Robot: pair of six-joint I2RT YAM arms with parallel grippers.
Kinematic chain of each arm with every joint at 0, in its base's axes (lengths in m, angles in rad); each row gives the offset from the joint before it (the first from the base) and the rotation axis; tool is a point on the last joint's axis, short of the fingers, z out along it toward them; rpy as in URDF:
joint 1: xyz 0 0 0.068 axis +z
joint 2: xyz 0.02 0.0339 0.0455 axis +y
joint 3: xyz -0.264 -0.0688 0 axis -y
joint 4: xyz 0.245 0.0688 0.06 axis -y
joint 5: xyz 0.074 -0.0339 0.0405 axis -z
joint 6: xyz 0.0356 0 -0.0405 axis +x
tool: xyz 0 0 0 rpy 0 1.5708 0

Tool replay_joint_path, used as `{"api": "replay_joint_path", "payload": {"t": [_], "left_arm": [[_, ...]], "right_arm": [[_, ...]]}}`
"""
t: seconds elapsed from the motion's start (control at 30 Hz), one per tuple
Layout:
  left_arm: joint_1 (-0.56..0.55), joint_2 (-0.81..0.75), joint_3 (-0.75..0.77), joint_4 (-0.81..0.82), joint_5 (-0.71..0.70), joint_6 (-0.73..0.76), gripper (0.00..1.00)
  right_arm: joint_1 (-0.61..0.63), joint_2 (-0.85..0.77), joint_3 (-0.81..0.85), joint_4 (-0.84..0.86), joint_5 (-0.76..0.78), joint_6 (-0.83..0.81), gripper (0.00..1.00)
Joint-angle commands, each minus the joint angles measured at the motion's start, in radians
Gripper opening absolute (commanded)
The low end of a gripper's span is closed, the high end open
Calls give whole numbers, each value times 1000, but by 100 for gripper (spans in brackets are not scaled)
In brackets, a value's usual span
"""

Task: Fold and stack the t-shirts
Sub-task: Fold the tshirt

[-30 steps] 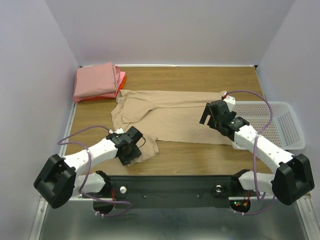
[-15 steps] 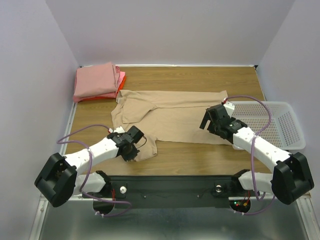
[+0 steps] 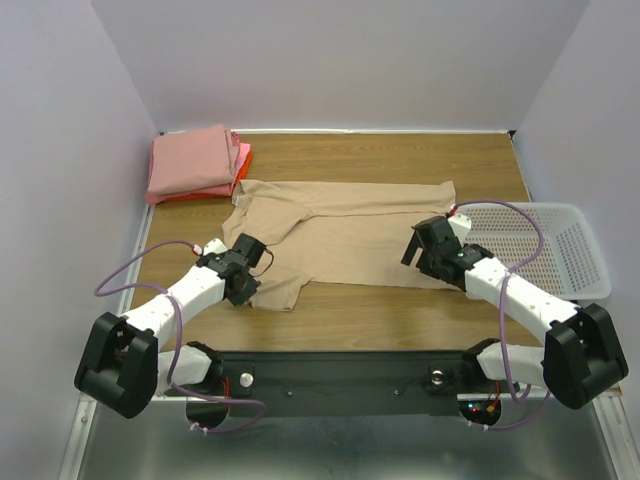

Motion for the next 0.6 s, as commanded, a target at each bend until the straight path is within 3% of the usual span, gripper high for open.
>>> {"api": "replay_joint_path", "payload": {"t": [0.0,0.33,0.57], "left_arm": [[70,-18,5,12,-26,83,0],[147,-13,18,12,-27,120,0],[147,-16,30,-5,8,132,0]], "right_arm": [[-8,-10,-24,-22,55,51,100],[-126,-54,-111,-94,10,141,100],[-127,-97,-149,-116,-38,163,100]]}}
